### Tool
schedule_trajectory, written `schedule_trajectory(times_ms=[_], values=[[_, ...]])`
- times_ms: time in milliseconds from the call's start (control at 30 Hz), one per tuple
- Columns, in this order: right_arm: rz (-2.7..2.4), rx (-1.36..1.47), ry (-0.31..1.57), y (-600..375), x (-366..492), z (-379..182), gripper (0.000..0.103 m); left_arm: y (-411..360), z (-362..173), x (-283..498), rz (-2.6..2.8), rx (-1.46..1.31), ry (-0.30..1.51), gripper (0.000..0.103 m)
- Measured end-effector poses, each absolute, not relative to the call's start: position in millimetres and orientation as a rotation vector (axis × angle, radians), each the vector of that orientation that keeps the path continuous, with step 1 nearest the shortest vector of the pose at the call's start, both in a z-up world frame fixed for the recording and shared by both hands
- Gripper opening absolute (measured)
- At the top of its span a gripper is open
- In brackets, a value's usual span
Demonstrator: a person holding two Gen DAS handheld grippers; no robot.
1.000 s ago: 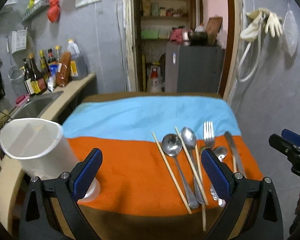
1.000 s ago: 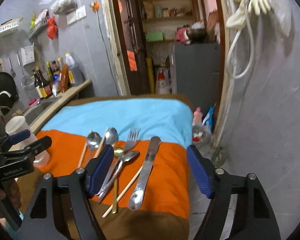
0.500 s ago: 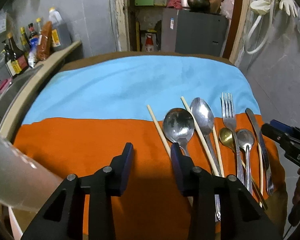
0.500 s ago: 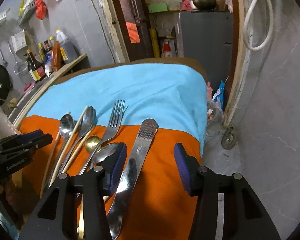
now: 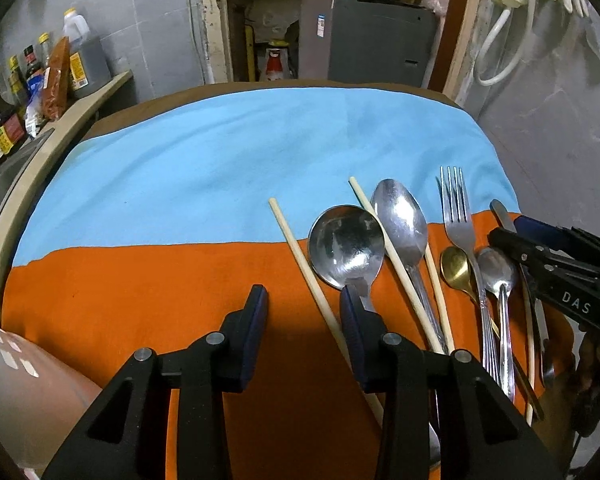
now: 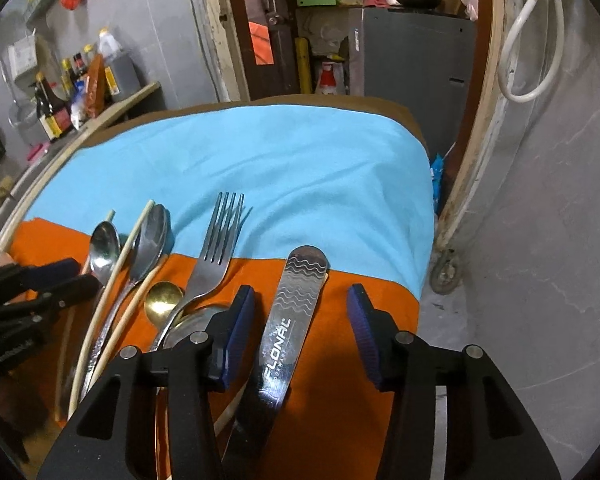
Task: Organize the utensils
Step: 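Close the right tool on the steel knife while the left tool grasps a wooden chopstick, then lift and carry the knife in the right tool while the left carries the chopstick to the caddy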
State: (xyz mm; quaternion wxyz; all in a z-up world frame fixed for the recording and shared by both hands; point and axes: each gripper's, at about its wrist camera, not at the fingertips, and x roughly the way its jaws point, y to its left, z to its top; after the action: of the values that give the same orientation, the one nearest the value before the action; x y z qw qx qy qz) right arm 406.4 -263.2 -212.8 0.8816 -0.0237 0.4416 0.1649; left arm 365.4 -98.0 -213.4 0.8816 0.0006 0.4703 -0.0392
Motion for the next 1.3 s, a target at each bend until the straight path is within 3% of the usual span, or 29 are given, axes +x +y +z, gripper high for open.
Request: schedule_trajectory(times_ms=[133,333,400,467,600,733,1300], values=[[0.317,-0.06,0.961,-262,407,-212,0.039,-99,-212,366,-0.122,-0.033,0.999,0.012],[0.272,-0.071,1.028,-256,412,-210,0.039,-102,-211,361,-0.109,-0.044,1.02,0.011],[0.26,-0.077,1.028,-254,413,-209,0.036,-102,-211,364,-0.111,-0.049,1.029,0.011],[0.268,-0.07,1.024,-253,413,-208,0.023,-102,-210,364,-0.116,-0.047,1.032,0.011],[0.283,-0.022,1.046,-258,417,-206,0.018,-99,-210,362,-0.109,-0.082,1.025,0.003],[0.312,0.089,1.056,-274,418,-202,0.017,-93,-197,344,-0.126,-0.131,0.96,0.002],[0.418,0.211,0.682,-263,308,-150,0.017,-69,-130,266,-0.186,-0.215,0.673,0.002]])
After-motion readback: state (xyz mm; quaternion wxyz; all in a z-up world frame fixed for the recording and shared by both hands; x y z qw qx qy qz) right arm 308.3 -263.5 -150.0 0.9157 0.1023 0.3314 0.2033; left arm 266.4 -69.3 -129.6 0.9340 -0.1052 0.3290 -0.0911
